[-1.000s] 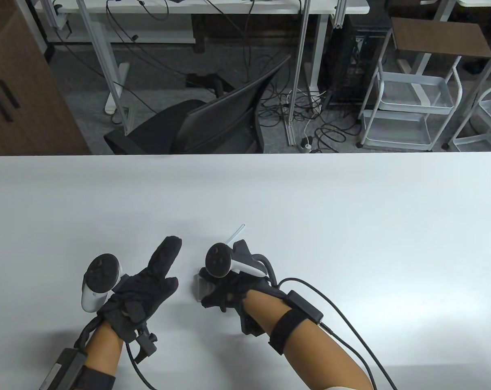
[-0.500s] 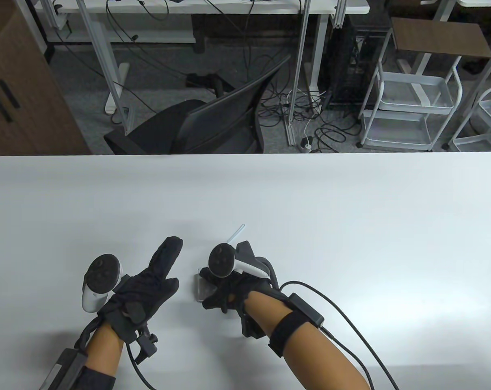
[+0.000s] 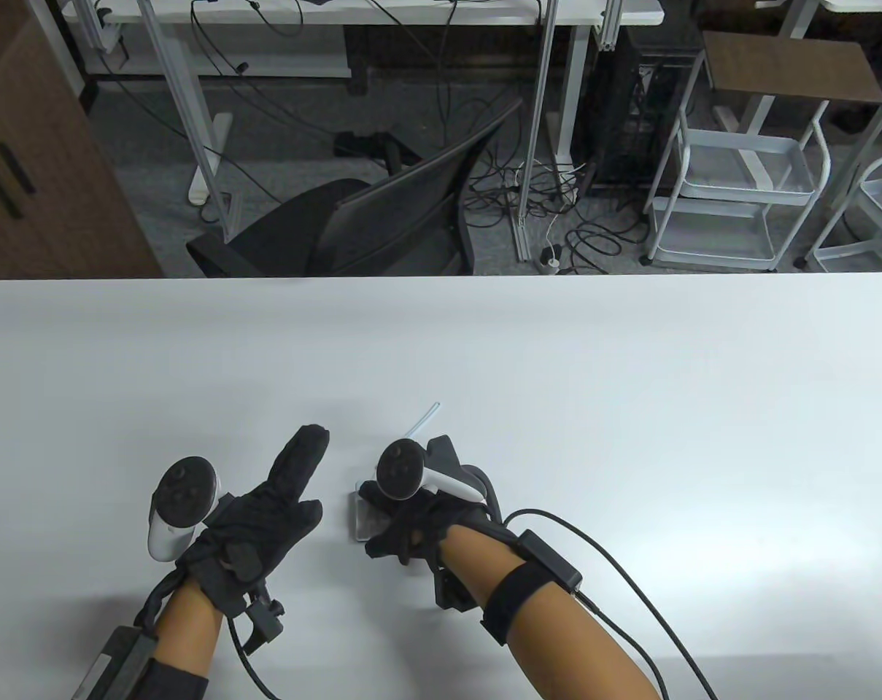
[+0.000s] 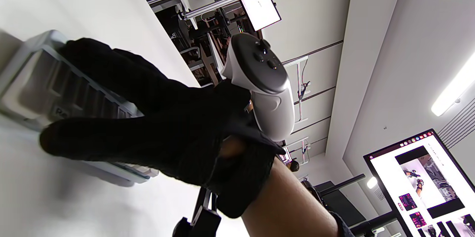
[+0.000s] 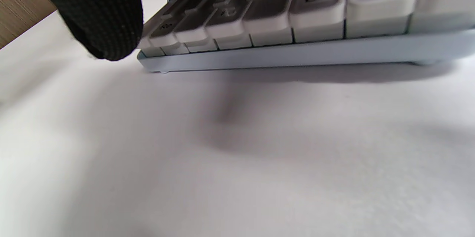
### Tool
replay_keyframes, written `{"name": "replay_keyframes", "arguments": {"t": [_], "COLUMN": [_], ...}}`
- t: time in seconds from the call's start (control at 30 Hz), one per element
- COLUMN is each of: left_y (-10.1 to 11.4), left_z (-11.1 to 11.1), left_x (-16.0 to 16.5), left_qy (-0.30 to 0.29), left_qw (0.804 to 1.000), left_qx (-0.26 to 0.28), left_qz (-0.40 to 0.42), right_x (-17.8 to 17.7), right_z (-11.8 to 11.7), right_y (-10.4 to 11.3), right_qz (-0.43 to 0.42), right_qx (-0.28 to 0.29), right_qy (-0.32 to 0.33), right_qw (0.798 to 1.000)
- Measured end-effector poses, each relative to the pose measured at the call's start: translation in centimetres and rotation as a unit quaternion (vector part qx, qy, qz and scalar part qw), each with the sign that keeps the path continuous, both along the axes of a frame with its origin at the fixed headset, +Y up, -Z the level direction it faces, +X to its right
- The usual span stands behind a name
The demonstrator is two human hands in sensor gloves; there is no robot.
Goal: Press Re-Fa-La on toy piano
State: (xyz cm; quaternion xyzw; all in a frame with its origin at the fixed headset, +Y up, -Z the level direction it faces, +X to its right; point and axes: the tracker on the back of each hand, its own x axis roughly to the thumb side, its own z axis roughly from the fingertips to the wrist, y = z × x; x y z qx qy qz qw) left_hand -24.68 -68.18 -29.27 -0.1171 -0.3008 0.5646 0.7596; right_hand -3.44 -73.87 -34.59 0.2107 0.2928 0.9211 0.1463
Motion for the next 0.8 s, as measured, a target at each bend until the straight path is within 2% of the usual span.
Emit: {"name": "replay_keyframes", "arguments": {"t": [0.8], "left_y": [-0.14], "left_z": [0.06], "left_x": [0.31], "left_qy": [-0.003], "left_qw": [1.000], "left_qx": [-0.005], "left_qz": [-0.010], "right_x": [0.38], "right_z": [0.38], "right_y": [-0.55], "right_qz": [-0.010], "right_qx": [0.015], "right_qy": [-0.004], "right_qw": [1.000]}}
